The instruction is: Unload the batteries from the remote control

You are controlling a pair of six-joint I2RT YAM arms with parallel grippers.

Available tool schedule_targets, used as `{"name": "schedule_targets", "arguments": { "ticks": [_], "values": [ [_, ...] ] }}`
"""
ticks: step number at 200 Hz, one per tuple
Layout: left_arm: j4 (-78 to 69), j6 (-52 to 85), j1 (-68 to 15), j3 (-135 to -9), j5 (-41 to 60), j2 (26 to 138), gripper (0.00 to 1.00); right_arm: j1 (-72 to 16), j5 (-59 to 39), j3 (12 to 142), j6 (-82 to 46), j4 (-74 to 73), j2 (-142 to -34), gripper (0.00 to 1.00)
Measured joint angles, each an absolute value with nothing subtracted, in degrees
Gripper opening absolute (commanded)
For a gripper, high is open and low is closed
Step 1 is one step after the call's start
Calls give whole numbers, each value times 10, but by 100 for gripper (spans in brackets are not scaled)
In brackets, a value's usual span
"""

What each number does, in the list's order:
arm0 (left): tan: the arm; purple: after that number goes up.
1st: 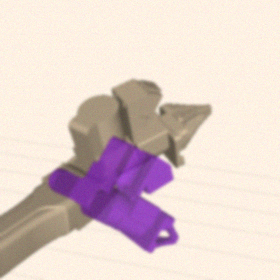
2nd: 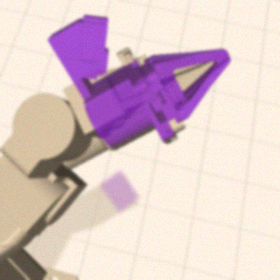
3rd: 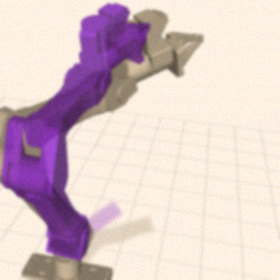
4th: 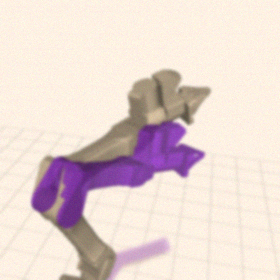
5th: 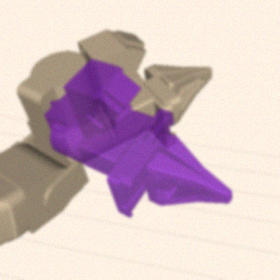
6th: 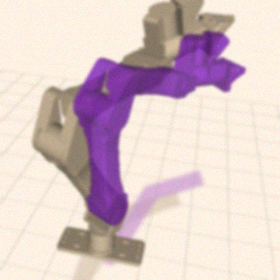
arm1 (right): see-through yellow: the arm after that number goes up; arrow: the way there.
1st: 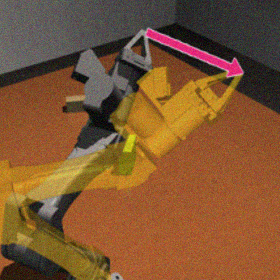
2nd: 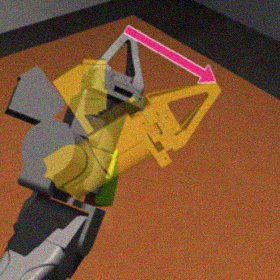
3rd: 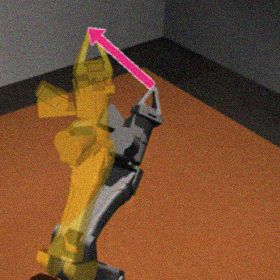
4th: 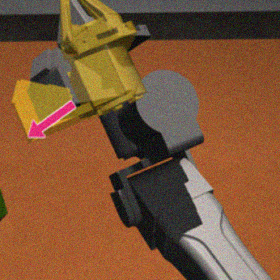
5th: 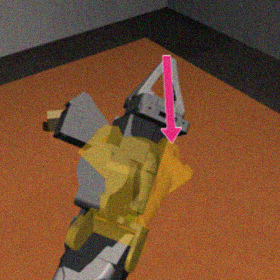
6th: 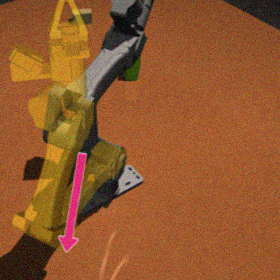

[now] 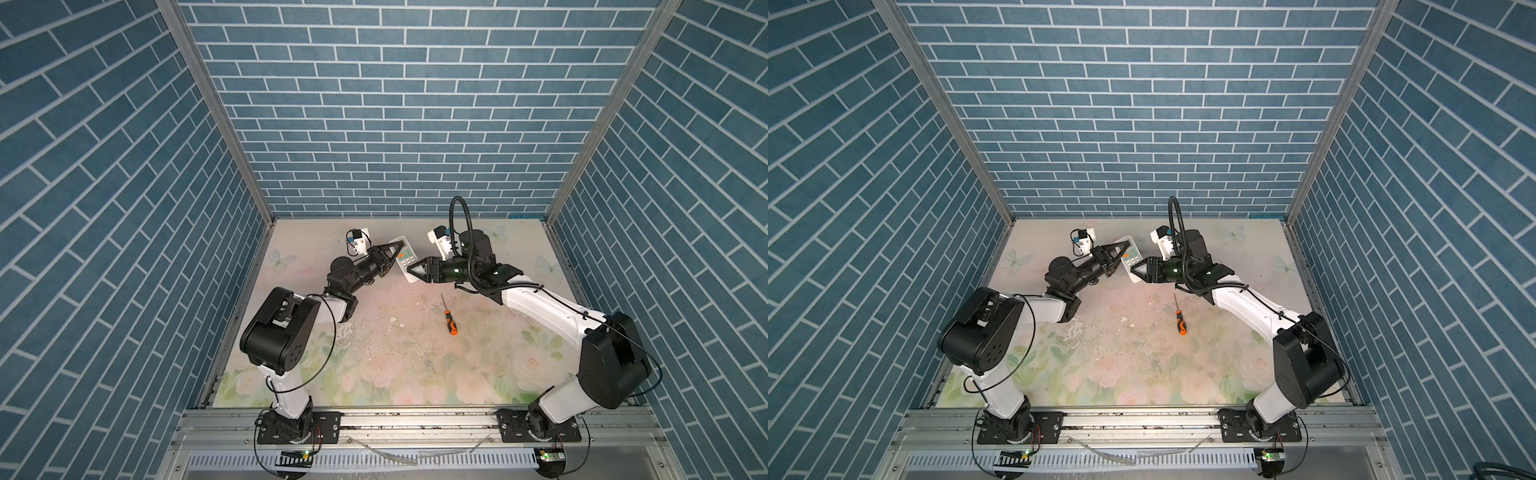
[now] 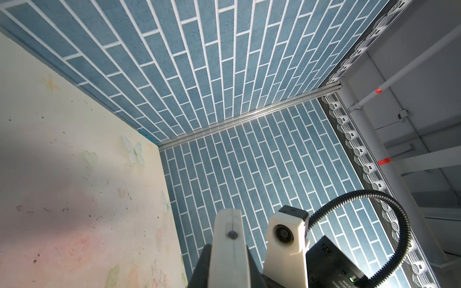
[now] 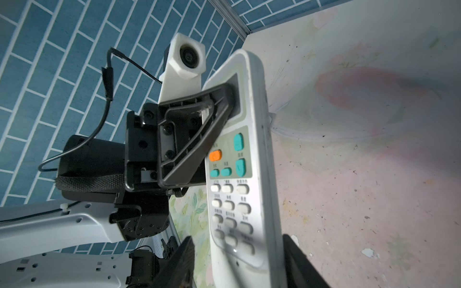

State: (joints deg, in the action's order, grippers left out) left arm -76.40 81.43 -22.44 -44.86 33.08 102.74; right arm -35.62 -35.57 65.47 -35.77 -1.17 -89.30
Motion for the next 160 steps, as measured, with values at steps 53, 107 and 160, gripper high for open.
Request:
{"name": "schedule_targets", "arguments": {
  "ticks": [53,107,160],
  "values": [
    [-782,823,-229,-455,328,1027,0,-356,-377,655,-377,-46,-902,43],
    [-789,828,-229,-457,324,1027,0,-353,-393,655,-402,-77,-915,36],
    [-799,835,-227,-457,321,1027,0,-350,-414,655,-429,-102,-922,24]
  ]
}}
